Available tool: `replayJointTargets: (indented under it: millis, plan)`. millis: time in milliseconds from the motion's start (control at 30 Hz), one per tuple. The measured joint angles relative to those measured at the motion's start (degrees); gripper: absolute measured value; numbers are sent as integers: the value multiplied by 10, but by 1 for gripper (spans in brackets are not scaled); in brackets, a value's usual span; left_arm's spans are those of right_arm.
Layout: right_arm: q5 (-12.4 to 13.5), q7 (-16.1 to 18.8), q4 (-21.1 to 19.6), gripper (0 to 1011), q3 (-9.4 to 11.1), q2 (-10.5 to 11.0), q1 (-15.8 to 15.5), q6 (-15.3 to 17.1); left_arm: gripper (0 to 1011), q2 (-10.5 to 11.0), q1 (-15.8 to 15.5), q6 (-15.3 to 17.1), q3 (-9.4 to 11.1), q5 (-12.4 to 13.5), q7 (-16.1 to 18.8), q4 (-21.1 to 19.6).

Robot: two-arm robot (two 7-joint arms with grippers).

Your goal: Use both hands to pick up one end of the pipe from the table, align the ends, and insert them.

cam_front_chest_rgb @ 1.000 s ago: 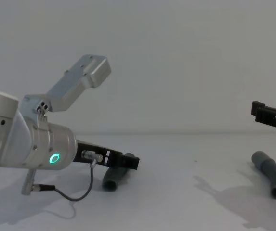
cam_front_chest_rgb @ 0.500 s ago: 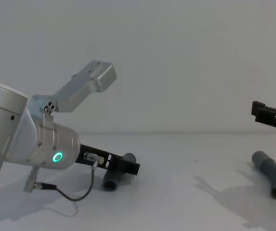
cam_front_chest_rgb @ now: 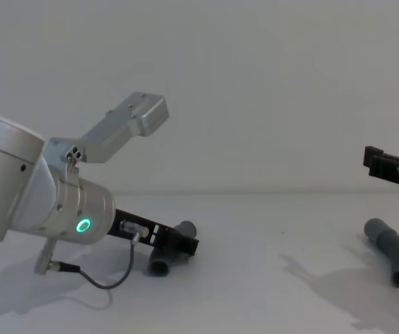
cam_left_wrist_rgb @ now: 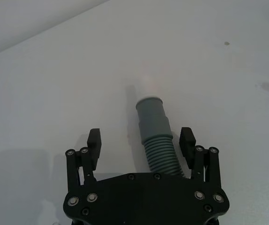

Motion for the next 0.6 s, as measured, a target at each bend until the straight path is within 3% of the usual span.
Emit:
replayJointTargets:
  millis: [333,567,600]
  plan:
    - [0,0,0,1000,0,0,0,0,781,-1,-4,1,1,2,-2,6]
    - [0,0,0,1000,0,0,0,0,531,-1,-6,2,1,3,-3,8]
    - [0,0,0,1000,0,0,0,0,531,-1,-6,2,1,3,-3,8]
